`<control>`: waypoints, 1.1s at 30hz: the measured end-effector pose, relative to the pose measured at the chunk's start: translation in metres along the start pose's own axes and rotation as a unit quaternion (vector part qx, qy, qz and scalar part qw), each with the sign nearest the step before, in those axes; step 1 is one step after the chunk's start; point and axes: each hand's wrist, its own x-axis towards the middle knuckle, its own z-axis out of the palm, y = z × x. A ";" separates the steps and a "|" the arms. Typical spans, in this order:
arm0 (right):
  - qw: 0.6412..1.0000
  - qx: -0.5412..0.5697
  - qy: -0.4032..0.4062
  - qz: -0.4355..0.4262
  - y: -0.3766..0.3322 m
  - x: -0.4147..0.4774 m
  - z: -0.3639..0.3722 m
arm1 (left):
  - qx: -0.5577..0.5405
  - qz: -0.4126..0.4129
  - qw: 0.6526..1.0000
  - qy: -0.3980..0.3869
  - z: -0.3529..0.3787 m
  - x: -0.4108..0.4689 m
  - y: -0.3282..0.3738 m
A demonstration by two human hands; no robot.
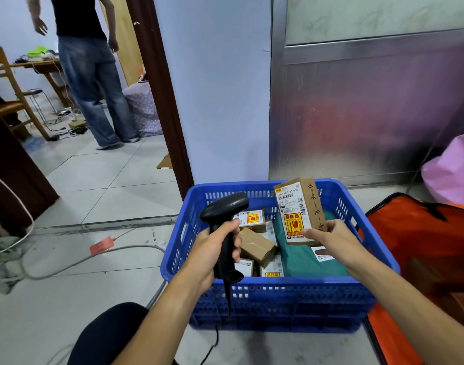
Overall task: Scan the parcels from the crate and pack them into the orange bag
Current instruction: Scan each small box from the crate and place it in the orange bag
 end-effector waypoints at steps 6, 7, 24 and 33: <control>1.000 -0.005 0.003 0.013 0.004 0.005 -0.001 | 0.033 0.000 0.999 -0.001 0.002 0.000 -0.003; 1.000 -0.005 0.006 0.014 0.003 0.005 0.000 | 0.036 -0.001 0.999 0.000 0.002 0.000 -0.003; 1.000 -0.014 0.015 0.009 -0.004 -0.002 -0.001 | 0.030 -0.007 1.000 0.004 0.000 -0.001 0.000; 1.000 0.011 0.016 0.001 -0.011 -0.009 -0.005 | 0.030 0.011 0.999 0.018 0.000 0.000 0.000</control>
